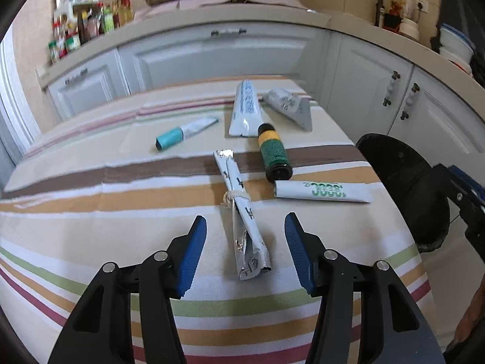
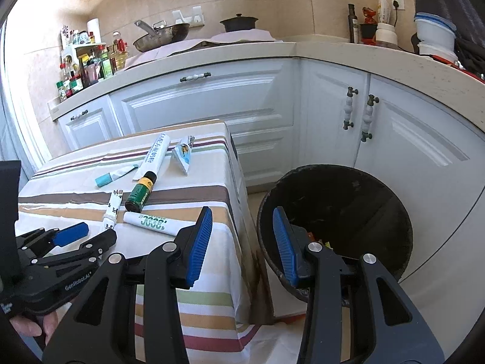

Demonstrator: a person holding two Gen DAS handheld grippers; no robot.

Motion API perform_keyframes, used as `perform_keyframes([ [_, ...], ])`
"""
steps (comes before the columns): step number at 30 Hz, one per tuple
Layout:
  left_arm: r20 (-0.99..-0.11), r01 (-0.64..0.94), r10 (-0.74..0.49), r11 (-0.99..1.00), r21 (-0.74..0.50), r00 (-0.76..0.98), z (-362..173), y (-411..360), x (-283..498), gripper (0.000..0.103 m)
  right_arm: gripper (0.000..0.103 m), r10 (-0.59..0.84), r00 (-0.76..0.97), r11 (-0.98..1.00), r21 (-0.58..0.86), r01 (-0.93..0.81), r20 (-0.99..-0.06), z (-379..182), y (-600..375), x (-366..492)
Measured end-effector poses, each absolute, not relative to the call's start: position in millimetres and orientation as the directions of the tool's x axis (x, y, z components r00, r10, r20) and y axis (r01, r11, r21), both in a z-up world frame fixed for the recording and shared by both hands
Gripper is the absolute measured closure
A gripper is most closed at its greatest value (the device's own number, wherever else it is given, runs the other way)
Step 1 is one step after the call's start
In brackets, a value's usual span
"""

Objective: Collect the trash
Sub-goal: 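Close the left gripper on the folded white wrapper tied with string, then close the right gripper on the green bottle with yellow band while left holds wrapper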

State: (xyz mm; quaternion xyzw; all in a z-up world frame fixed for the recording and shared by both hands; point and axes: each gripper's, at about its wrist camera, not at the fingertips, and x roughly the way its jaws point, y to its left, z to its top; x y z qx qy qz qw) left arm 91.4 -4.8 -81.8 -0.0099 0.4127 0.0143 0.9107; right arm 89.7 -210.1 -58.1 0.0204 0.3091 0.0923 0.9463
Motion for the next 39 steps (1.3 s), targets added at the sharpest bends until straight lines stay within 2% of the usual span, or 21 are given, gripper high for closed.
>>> perform_keyframes([
  [2,-0.763,-0.042,0.008,0.999,-0.024,0.646,-83.6,-1.5,94.7,0.050,0.062,0.189,0.789,0.982,0.096,-0.165,-0.585,-59.3,-209.1,91.9],
  [4,-0.776,-0.043,-0.010,0.998,-0.047,0.631,-86.2,1.7,98.6,0.055,0.062,0.191,0.784,0.981,0.095,-0.168,-0.591,-60.8,-206.8,95.3],
  [7,-0.776,-0.040,-0.007,0.998,-0.042,0.631,-86.4,2.9,100.9,0.070,0.062,0.196,0.778,0.980,0.093,-0.175,-0.597,-61.9,-203.2,99.6],
  [8,-0.776,-0.035,-0.009,0.999,-0.040,0.631,-86.3,3.0,101.5,0.081,0.062,0.198,0.776,0.980,0.093,-0.179,-0.598,-61.8,-201.8,100.8],
  [9,-0.776,-0.029,-0.012,0.999,-0.040,0.630,-86.2,3.4,101.6,0.085,0.062,0.202,0.774,0.979,0.092,-0.184,-0.600,-61.7,-199.7,102.3],
  [15,-0.769,-0.047,-0.016,0.997,-0.060,0.639,-84.3,20.2,96.6,0.085,0.061,0.227,0.754,0.971,0.081,-0.226,-0.616,-62.8,-182.5,108.5],
  [18,-0.760,-0.074,0.016,0.996,-0.042,0.650,-80.7,35.6,91.7,0.085,0.056,0.239,0.746,0.966,0.074,-0.248,-0.622,-63.6,-172.6,110.0],
  [26,-0.745,-0.191,0.121,0.982,-0.009,0.657,-74.5,88.1,80.5,0.085,0.056,0.272,0.700,0.950,0.067,-0.306,-0.660,-68.2,-146.2,116.2],
  [39,-0.727,-0.287,0.195,0.958,-0.003,0.658,-69.2,138.2,71.3,0.085,0.056,0.303,0.676,0.929,0.048,-0.368,-0.672,-66.6,-94.1,131.9],
])
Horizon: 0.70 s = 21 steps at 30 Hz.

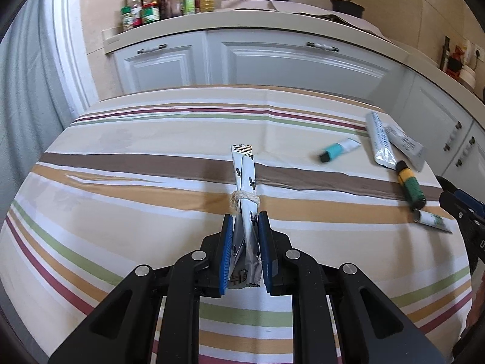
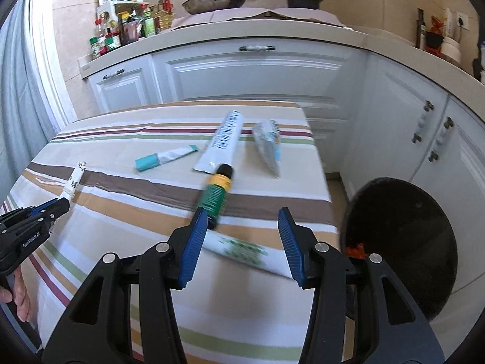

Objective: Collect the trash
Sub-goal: 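Close the right gripper on the green bottle with yellow band while left holds wrapper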

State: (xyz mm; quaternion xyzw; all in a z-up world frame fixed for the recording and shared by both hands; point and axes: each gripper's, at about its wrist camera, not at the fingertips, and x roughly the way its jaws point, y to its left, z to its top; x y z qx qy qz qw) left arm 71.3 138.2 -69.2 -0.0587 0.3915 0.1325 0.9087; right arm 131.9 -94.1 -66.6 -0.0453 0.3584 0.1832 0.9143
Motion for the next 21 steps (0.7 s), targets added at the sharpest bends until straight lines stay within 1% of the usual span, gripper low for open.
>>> perform_keyframes([
  [5,-0.715,-0.337,0.240,0.942,0.007,0.656,-66.1,162.3,66.0,0.085,0.056,0.299,0.656,0.925,0.042,-0.377,-0.693,-71.7,-72.1,143.1],
  [14,-0.714,-0.424,0.303,0.906,0.009,0.631,-68.0,206.9,59.1,0.085,0.056,0.253,0.623,0.939,0.033,-0.342,-0.740,-83.3,-57.1,164.5],
  [16,-0.715,-0.437,0.311,0.900,0.008,0.626,-68.5,213.6,57.7,0.085,0.058,0.240,0.615,0.941,0.026,-0.336,-0.751,-85.5,-54.9,167.1],
  [21,-0.719,-0.451,0.315,0.892,0.002,0.619,-70.7,224.6,56.1,0.085,0.077,0.223,0.584,0.941,0.014,-0.339,-0.780,-92.6,-49.9,172.2],
])
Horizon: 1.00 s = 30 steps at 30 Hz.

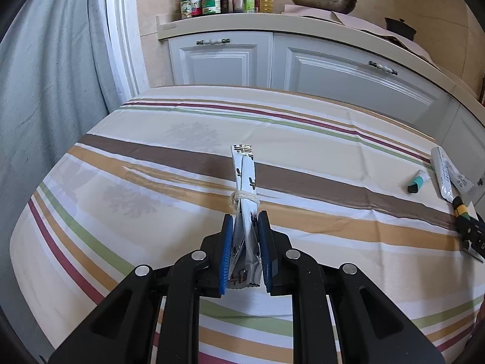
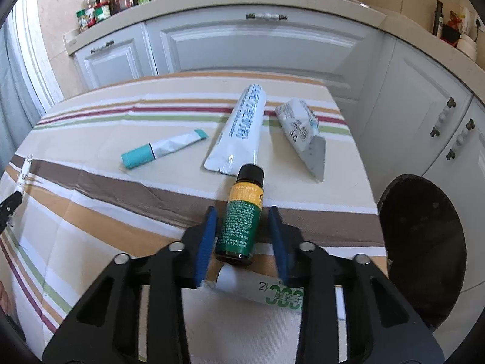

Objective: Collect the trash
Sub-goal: 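Close the right gripper on the green bottle with yellow band while left holds wrapper, then carry the wrapper and green bottle over the bin with both grippers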

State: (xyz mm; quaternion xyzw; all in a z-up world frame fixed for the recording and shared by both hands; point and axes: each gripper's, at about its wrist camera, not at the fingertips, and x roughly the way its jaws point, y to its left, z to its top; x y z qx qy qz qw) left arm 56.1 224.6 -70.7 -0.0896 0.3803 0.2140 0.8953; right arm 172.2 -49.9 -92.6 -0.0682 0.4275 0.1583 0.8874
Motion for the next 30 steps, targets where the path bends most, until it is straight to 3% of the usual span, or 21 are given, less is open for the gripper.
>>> perform_keyframes([
  [2,-0.720,-0.449,0.312,0.894,0.001,0.620,-71.5,224.2,56.0,0.085,0.080,0.226,0.583,0.938,0.012,-0.347,-0.780,-92.6,-48.5,172.1],
  [16,-0.693,-0.360,0.243,0.933,-0.025,0.678,-55.3,188.7,58.0,0.085,0.080,0.303,0.698,0.928,0.033,-0.372,-0.649,-47.6,-71.1,140.8],
  [30,-0.620,-0.073,0.013,0.995,-0.071,0.784,-22.4,68.2,77.5,0.085,0.080,0.175,0.820,0.981,0.023,-0.194,-0.546,-10.7,-174.8,114.8],
])
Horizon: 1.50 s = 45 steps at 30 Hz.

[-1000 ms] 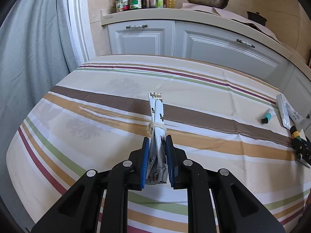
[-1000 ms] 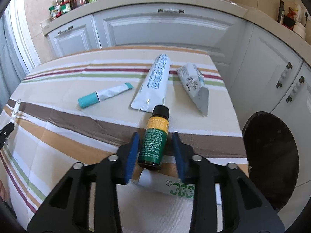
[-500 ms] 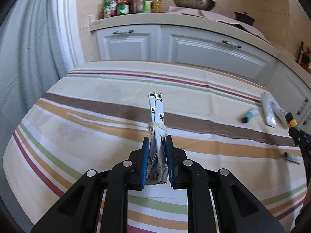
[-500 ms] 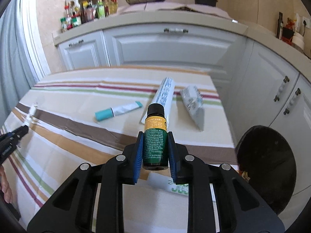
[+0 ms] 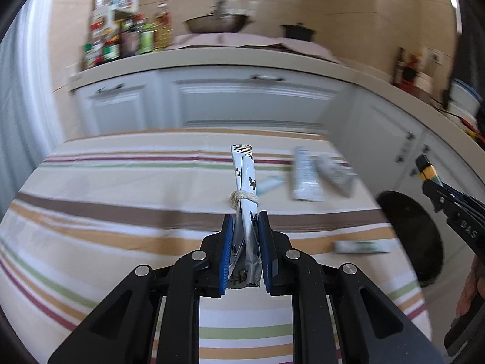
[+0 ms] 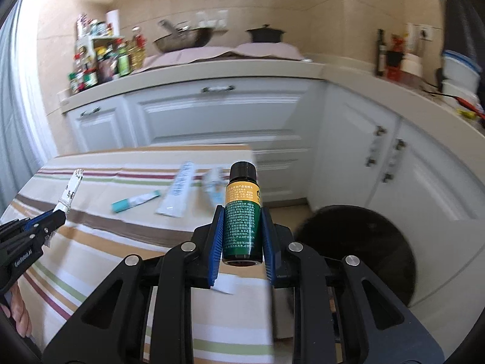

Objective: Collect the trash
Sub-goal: 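Carry the wrapper and green bottle over the bin with both grippers, then open both grippers over the bin to drop wrapper and green bottle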

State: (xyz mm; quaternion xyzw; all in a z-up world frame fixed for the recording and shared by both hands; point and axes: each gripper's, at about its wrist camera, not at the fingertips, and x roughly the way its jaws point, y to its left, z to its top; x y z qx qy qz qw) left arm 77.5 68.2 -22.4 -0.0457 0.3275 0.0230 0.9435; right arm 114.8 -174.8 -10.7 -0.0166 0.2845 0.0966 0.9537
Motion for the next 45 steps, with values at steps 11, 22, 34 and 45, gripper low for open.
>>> perform_keyframes([
  [11,-0.583,0.149,-0.154,0.987,-0.057,0.798,-11.8,-33.2,94.3,0.085,0.080,0.059,0.850,0.998,0.036,-0.047,-0.523,-12.1,-259.4,109.7],
  [22,-0.573,0.252,-0.225,0.967,-0.032,0.788,-9.2,-94.7,108.1,0.085,0.080,0.008,0.861,0.999,0.035,0.012,-0.508,-16.7,-300.8,108.3],
  [34,-0.592,0.307,-0.250,0.952,-0.004,0.766,-22.2,-139.8,122.4,0.085,0.080,-0.016,0.855,0.997,0.050,0.050,-0.519,-27.4,-330.3,118.6],
  [45,-0.613,0.345,-0.257,0.938,0.027,0.747,-34.1,-168.3,142.0,0.085,0.080,-0.024,0.838,0.994,0.076,0.078,-0.546,-42.4,-350.9,133.3],
])
